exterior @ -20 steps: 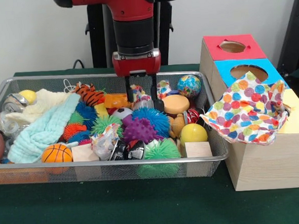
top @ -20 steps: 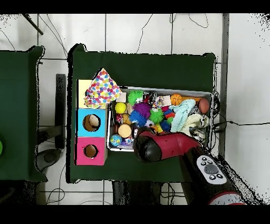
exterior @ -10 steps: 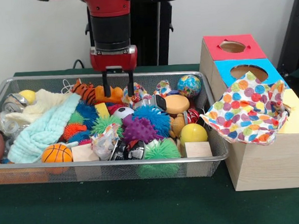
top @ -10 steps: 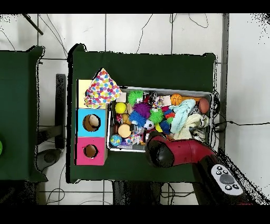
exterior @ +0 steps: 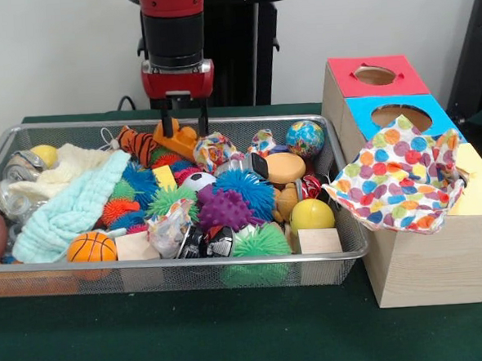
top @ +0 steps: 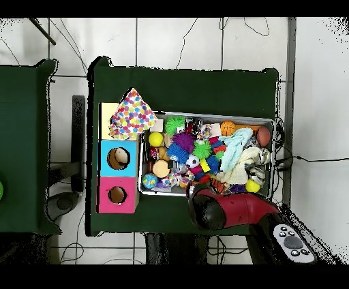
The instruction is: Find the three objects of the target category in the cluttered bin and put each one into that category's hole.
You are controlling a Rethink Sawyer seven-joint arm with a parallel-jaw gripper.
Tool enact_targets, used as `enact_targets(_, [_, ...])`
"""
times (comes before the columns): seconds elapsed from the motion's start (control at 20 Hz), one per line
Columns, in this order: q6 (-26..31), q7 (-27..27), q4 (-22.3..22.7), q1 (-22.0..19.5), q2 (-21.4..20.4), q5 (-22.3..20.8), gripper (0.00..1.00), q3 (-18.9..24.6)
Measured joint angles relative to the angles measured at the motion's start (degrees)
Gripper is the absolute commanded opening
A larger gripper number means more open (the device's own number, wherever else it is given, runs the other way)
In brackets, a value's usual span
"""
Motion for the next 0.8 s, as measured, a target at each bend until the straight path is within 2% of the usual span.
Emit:
enact_targets(0.35, [-3.38, 0.00, 0.80, 3.25, 0.47, 0.01, 1.00, -2.27])
enact_targets(0.6, [-6.64, 0.00, 0.43, 7.01, 2.75, 0.02, 1.00, -3.67])
enact_targets(0.8, [-8.26, -0.01, -0.12, 8.44, 4.92, 0.05, 1.00, -3.86])
